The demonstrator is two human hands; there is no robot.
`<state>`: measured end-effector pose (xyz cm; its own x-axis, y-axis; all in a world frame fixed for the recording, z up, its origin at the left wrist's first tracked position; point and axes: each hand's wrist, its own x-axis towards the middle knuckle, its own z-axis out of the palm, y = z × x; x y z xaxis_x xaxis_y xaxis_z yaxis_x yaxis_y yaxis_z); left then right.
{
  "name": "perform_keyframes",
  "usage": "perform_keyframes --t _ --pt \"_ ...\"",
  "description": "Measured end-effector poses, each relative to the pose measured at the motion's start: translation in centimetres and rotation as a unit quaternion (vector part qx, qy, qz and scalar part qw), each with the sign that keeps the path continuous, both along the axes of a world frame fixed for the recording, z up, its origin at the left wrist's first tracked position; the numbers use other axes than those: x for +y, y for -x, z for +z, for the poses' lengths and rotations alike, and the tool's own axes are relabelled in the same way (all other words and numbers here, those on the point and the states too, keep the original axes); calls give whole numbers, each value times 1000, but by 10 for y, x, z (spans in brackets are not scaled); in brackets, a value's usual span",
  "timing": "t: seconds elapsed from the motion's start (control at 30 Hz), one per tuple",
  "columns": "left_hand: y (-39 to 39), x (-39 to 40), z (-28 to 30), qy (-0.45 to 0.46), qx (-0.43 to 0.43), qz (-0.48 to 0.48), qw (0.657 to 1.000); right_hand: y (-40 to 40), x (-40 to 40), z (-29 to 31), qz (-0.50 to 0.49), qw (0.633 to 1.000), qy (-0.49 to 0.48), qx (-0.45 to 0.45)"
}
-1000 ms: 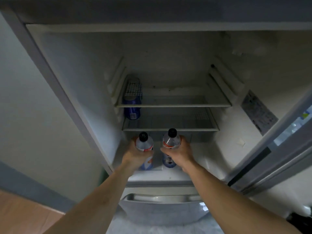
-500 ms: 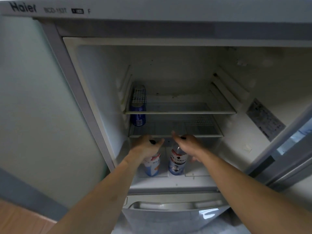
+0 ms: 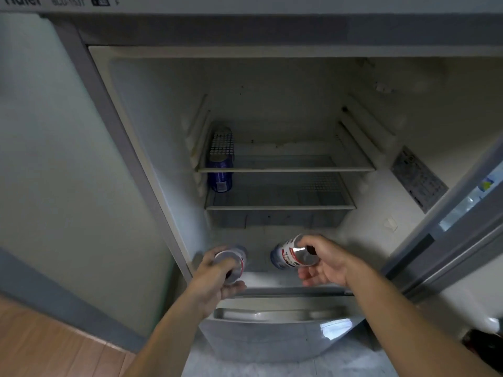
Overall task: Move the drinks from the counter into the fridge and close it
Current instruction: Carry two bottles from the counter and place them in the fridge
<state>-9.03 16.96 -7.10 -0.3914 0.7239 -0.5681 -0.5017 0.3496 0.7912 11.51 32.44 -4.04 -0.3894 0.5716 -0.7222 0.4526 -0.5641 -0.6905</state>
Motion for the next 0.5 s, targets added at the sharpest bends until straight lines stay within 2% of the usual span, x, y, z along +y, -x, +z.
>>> perform_keyframes --t 0.1,0.2,0.4,0.5 --pt "-18 -24 -18 -56 -113 50 991 -13 -28 -28 -96 989 47 99" --pt "-38 -31 -24 -53 -169 78 981 -15 -56 -54 -179 970 83 145" --pt "-62 -37 -30 19 -199 84 976 -3 -90 -80 -206 967 123 80" --pt "-70 -32 -36 68 -178 99 977 1 -96 -83 -218 968 110 53"
